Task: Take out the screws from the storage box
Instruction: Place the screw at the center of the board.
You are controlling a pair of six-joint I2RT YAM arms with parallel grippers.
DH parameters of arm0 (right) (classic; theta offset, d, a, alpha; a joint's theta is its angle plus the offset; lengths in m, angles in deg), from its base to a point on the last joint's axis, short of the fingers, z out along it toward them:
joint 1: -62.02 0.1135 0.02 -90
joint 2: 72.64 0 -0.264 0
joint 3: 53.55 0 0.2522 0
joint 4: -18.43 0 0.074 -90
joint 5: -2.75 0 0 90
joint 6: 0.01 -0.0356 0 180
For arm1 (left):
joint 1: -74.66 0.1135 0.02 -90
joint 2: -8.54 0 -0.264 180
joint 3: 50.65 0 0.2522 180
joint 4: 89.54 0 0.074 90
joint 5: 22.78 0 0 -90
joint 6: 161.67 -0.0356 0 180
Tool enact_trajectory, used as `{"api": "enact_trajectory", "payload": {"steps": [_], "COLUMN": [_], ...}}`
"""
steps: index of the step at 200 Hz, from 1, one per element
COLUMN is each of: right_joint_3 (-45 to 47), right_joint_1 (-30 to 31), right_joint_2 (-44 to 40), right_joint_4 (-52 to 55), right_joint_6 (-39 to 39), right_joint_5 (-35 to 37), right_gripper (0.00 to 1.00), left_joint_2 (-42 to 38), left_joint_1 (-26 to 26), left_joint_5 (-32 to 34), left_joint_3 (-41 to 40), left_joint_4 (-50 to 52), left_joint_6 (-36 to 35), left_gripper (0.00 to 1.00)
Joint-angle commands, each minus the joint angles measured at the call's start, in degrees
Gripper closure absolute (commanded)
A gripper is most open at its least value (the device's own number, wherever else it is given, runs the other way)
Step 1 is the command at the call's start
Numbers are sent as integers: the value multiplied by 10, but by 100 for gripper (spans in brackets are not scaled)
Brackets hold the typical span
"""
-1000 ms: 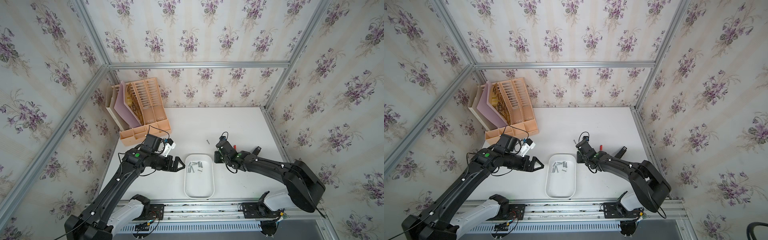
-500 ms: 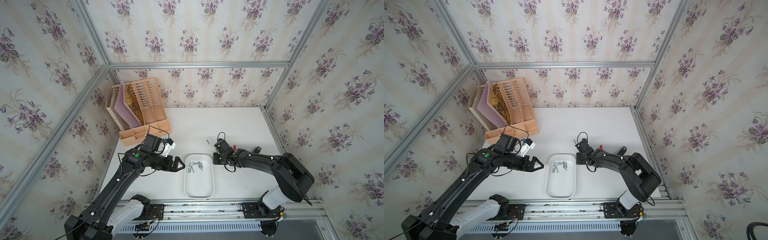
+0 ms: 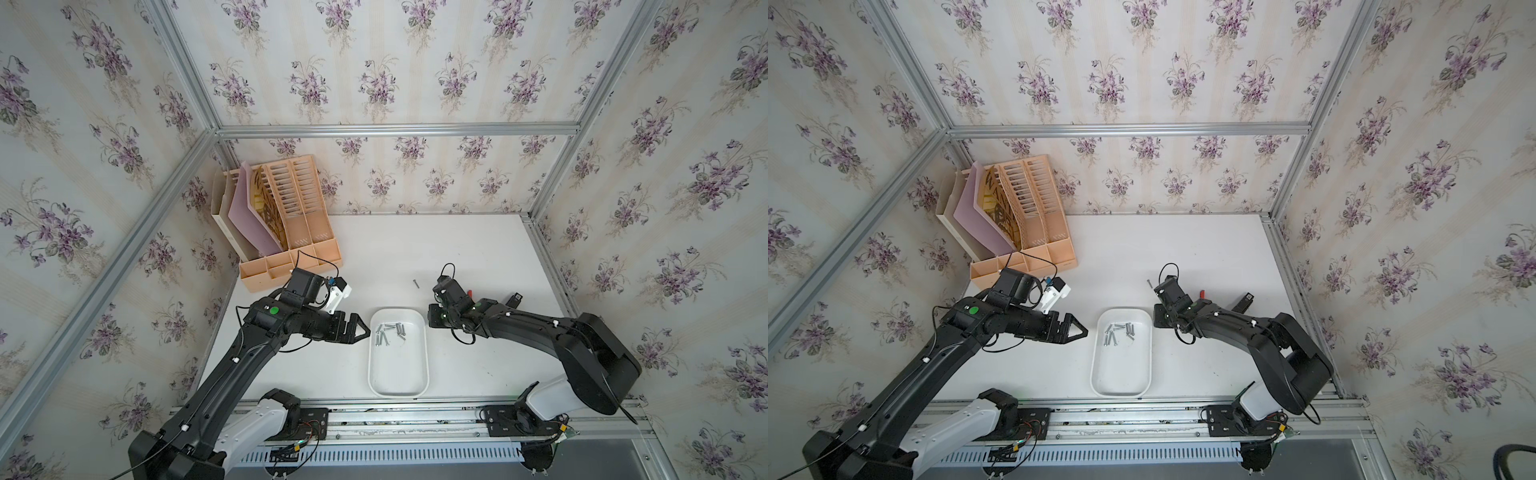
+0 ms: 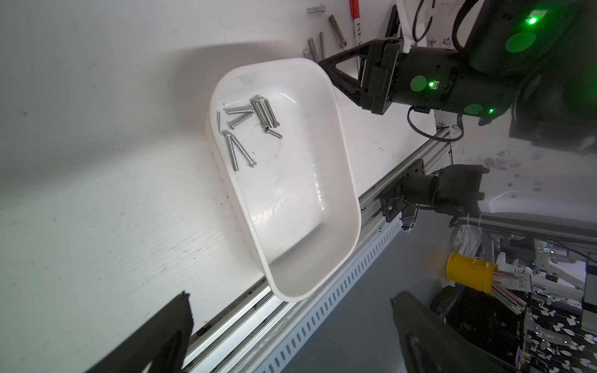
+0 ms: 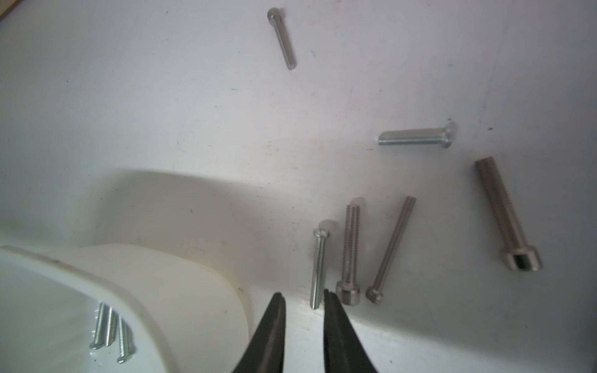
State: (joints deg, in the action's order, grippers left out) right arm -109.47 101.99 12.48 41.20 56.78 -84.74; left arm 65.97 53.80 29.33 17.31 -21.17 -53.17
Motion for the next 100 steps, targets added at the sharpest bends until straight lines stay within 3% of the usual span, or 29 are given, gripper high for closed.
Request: {"api": "enact_trajectory", "payload": {"steps": [1,51,100], "right_joint_3": [11,37,-14], "right_joint_1": [3,82,189], "right_joint_2": [-35,-132,-80], "right_joint_4": [-8,-57,-44], "right_joint_6": [-1,37,79], "right_joint_5": [27,54,114], "right_gripper": [75,74,77], "left_joint_2": [-2,1,-1], "left_joint_1": [-1,0,-1], "left_joint_5": [-2,-1,-1], "left_joint_3": [1,0,0], "left_joint_4": [-1,-1,0], "left_joint_6": [-3,-3,-3], "left_gripper": [0,1,1]}}
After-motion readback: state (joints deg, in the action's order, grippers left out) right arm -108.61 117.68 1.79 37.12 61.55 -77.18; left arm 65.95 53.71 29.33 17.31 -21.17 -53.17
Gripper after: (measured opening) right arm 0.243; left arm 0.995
